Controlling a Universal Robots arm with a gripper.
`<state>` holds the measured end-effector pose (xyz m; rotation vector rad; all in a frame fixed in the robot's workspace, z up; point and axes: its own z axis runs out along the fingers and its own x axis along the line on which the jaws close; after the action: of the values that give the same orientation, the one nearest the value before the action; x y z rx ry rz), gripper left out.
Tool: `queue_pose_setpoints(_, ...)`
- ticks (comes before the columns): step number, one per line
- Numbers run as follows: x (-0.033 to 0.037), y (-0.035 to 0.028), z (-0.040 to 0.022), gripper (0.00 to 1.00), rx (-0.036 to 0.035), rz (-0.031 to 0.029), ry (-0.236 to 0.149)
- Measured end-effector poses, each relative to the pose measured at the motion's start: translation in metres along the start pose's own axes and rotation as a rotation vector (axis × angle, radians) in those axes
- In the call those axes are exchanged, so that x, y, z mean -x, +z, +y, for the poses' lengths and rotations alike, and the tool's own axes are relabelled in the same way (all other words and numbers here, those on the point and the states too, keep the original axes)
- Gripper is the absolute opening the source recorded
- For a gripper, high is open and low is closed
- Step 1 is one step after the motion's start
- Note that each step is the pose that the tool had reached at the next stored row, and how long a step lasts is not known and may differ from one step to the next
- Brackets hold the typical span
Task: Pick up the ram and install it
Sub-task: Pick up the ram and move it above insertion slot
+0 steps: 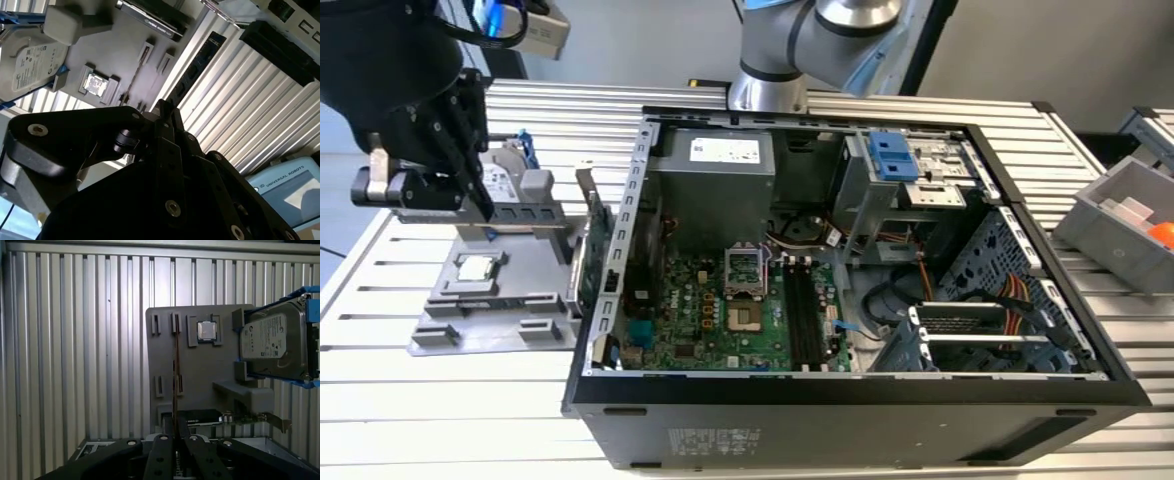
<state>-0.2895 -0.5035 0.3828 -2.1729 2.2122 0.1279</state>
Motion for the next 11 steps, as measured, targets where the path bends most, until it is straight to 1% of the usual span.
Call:
queue_pose_setpoints(4, 0.0002, -0.0004, -0.0097, 0.0, 0.0019, 0.0001, 0.0)
queue_pose_setpoints(11, 0.0005, -0.0007, -0.0242, 0.0, 0.0039, 0.0, 0.0)
